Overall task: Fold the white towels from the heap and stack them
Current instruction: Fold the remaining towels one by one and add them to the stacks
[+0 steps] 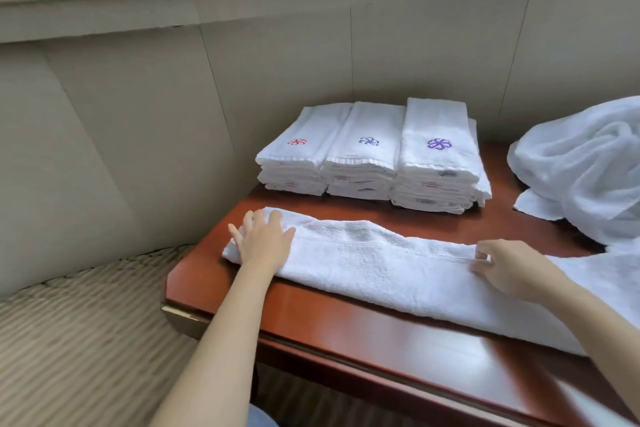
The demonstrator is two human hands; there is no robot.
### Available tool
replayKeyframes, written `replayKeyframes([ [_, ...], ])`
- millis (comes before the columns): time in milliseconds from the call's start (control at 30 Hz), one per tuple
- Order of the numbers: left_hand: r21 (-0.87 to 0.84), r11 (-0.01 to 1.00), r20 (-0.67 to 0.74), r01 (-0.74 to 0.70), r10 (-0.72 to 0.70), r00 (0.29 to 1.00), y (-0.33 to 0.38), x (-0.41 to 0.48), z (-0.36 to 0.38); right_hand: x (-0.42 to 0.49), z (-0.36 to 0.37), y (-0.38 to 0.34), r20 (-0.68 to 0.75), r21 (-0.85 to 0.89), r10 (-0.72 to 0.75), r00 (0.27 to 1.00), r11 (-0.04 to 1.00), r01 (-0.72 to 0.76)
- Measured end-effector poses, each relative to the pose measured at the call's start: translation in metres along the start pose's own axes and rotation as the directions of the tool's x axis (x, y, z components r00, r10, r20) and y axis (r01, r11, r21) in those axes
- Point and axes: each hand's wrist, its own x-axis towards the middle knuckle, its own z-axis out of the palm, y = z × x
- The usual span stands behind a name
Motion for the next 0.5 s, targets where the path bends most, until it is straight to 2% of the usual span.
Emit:
replayKeyframes([
  [67, -0.133, 0.985, -0.172, 0.11, -0.132, 0.976, -0.014, 0.003, -0.001, 0.002, 0.002, -0.003, -0.064, -0.04, -0.008, 0.998, 0.999, 0.005],
  [100, -0.229, 0.959, -0.21, 0.165, -0.214, 0.954, -0.022, 0.005, -0.001, 0.003, 0.002, -0.005, -0.095, -0.06, -0.013, 0.995, 0.998, 0.007],
  [167, -0.389, 0.887, -0.141, 0.249, -0.324, 0.936, -0.04, 0.007, 0.001, 0.004, 0.002, -0.009, -0.152, -0.096, -0.006, 0.988, 0.995, -0.009],
  [267, -0.455, 0.863, -0.024, 0.219, -0.257, 0.966, -0.061, 0.011, 0.008, 0.005, 0.0, -0.014, -0.188, -0.187, -0.005, 0.982, 0.982, -0.031],
  [367, -0.671, 0.728, -0.042, 0.145, -0.232, 0.972, -0.063, 0.011, 0.007, 0.007, -0.002, -0.02, -0.173, -0.256, 0.004, 0.985, 0.965, -0.049],
  [500, -0.751, 0.657, -0.112, 0.072, -0.233, 0.966, -0.057, 0.016, 0.006, 0.008, -0.002, -0.025, -0.131, -0.274, 0.012, 0.991, 0.961, -0.048],
])
